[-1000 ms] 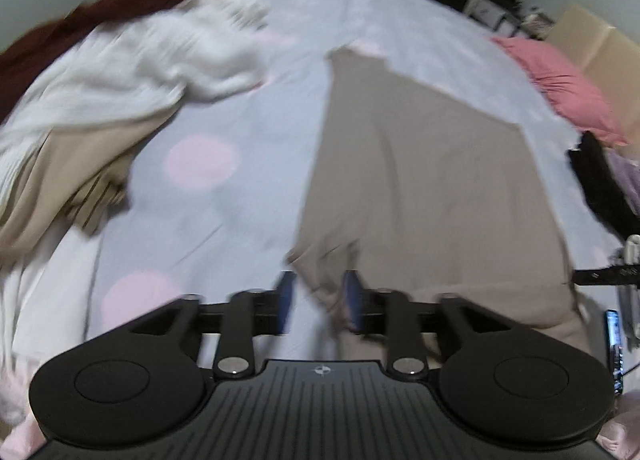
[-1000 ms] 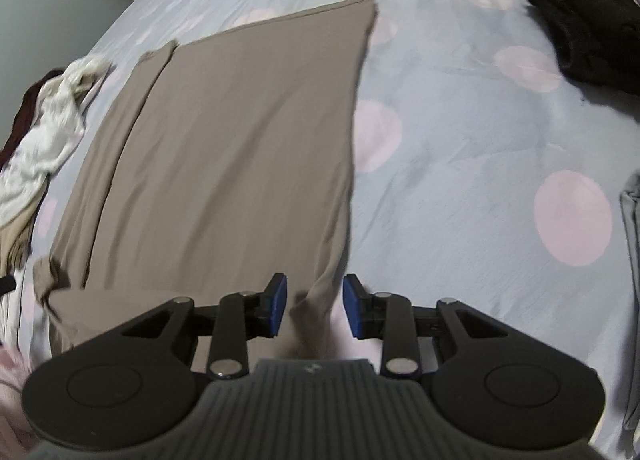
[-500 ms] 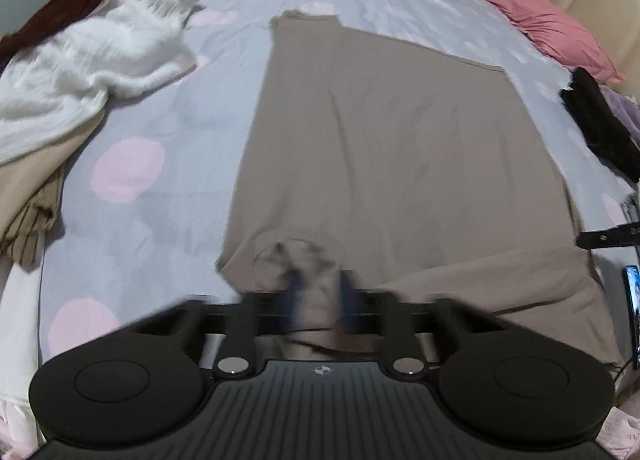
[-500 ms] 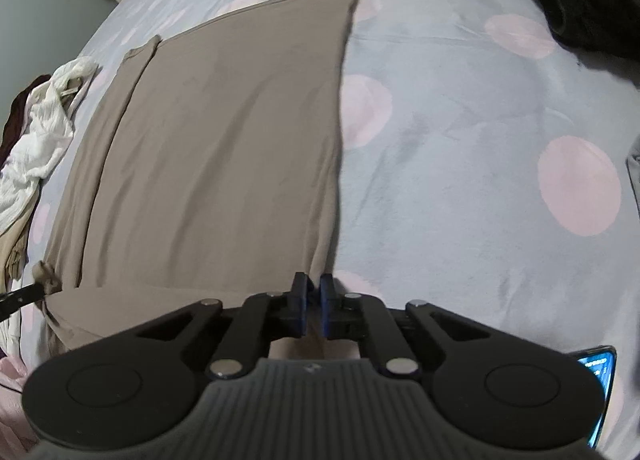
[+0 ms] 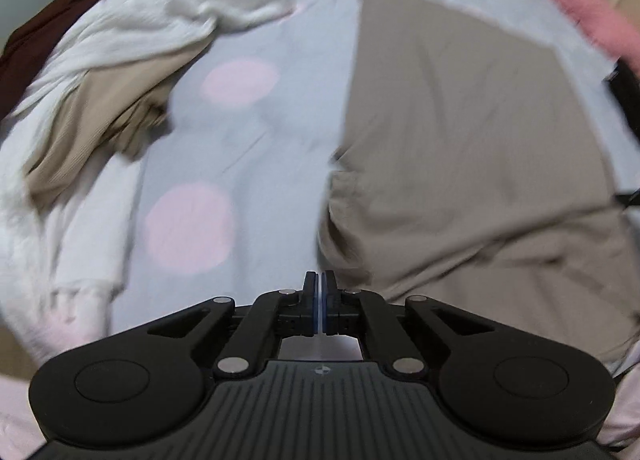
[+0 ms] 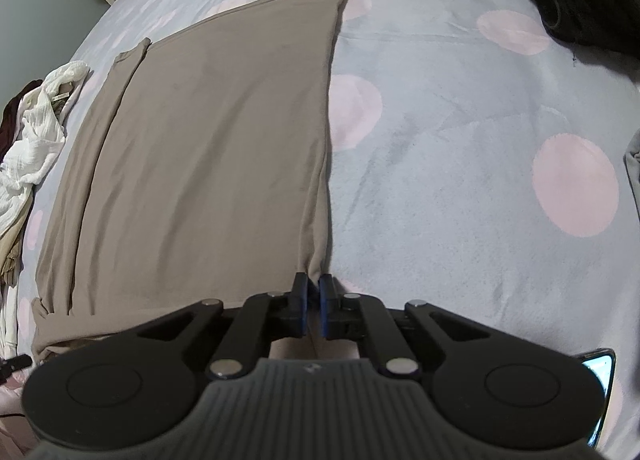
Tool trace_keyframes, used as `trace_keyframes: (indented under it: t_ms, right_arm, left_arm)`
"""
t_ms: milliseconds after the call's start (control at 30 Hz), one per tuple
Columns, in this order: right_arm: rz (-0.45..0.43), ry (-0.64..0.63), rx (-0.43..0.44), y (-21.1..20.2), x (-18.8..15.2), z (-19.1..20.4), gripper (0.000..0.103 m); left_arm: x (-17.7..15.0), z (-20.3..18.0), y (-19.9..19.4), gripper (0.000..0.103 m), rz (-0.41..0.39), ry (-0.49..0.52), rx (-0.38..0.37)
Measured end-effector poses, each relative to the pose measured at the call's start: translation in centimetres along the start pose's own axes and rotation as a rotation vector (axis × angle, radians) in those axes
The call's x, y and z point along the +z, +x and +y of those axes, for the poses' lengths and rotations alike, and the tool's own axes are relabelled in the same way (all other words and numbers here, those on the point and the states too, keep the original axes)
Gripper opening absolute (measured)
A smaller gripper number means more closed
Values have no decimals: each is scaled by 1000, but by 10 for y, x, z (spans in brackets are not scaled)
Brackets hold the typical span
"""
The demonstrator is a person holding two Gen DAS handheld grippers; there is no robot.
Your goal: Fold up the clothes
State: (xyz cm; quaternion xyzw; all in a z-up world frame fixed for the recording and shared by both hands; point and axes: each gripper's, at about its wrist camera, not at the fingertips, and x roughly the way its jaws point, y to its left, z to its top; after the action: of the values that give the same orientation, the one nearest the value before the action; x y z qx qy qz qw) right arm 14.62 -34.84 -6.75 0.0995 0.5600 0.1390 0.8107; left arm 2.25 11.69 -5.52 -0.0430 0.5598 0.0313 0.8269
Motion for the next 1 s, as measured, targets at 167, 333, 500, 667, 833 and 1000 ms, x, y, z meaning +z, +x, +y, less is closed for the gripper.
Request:
trace_keyframes:
  t_ms: [167, 333, 500, 667, 833, 1000]
  right_arm:
    - [-1, -3, -2, 0, 0, 1, 7]
    - [-3, 7, 8, 0, 0, -1, 7]
    - [-4, 13, 19, 0, 0, -3, 8]
    - [-3, 22, 32, -1, 2, -5, 11]
    - [-10, 55, 68, -9, 6, -5, 18]
    - [-14, 57, 52, -10, 10, -3, 26]
  left_arm:
    - [-2, 9, -9, 0, -45, -25, -48]
    - [18, -3, -15, 11, -176, 95, -91]
    - [36, -6, 9, 25, -181, 158, -127]
    - [38, 0, 30, 18, -126, 120, -167]
    - [38, 6, 16, 4, -191, 65, -208]
    - [52, 7, -25, 3, -313, 41, -236]
